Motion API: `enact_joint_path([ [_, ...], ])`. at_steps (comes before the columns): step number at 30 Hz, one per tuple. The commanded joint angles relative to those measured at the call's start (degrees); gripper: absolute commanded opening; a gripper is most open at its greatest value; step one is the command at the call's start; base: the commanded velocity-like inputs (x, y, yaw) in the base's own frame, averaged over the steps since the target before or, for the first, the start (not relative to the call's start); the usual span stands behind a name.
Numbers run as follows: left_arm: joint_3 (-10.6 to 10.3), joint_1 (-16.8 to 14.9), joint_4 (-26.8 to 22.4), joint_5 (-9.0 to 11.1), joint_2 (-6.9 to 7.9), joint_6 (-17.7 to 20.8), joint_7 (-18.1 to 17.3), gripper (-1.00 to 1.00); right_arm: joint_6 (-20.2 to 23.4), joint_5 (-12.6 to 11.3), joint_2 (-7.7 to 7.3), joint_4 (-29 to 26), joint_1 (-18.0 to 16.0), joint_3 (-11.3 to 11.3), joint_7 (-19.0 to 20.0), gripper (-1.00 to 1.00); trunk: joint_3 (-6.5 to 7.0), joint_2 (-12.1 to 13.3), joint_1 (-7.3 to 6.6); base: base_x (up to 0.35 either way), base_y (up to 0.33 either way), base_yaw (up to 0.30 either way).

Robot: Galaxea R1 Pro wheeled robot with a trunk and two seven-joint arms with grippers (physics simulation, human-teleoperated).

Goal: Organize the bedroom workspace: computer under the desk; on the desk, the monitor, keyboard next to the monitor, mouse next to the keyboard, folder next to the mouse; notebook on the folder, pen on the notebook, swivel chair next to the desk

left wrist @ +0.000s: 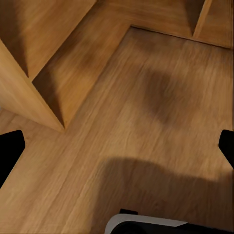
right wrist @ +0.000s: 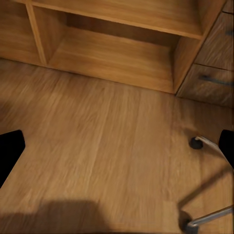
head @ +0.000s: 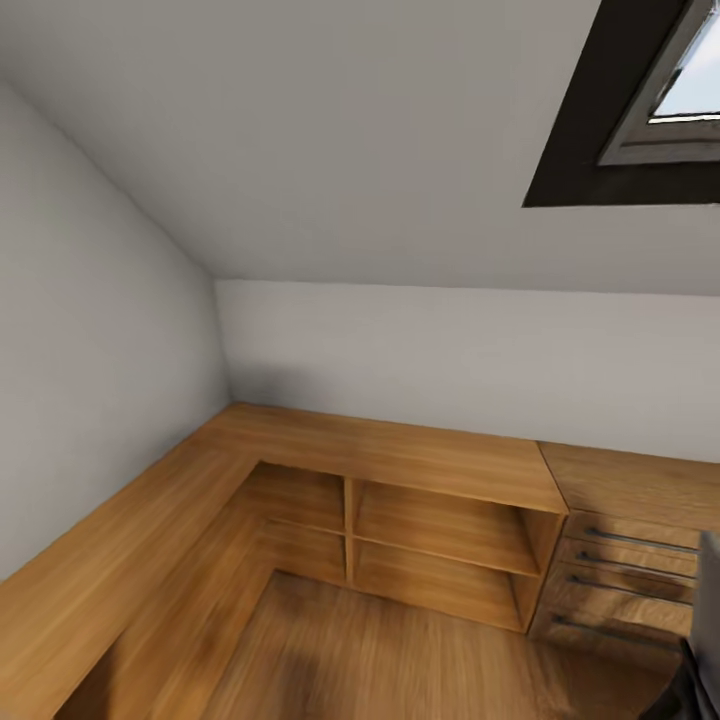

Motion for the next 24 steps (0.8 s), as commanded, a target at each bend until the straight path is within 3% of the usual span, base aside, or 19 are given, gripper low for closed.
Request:
enact_joint_path([
  [1, -0.5, 0.0, -0.1, 0.1, 0.00, 0.0, 0.5, 1.00, -0.1, 0.0, 0.18, 0.1, -0.1, 0.5, -0.5, 1.00, -0.10, -0.1, 0.03, 0.000, 0.000, -0.298],
  [7, -0.5, 0.0, -0.1, 0.1, 0.00, 0.0, 0.5, 1.00, -0.1, -0.4, 1.43, 0.0, -0.1, 0.2, -0.8, 1.00, -0.22, -0.1, 0.03, 0.000, 0.000, -0.285],
  [18, -0.5, 0.0, -0.1, 0.2, 0.00, 0.0, 0.6, 1.00, -0.1, -0.7, 1.58, -0.1, -0.1, -0.2, -1.0, 1.00, -0.98, -0.1, 0.03, 0.004, 0.006, -0.199],
  [24, -0.5, 0.0, -0.2, 0.2, 0.00, 0.0, 0.6, 1.00, -0.1, -0.8, 1.58, -0.1, -0.1, -0.3, -1.0, 1.00, -1.47, -0.1, 0.03, 0.164, 0.163, -0.157],
])
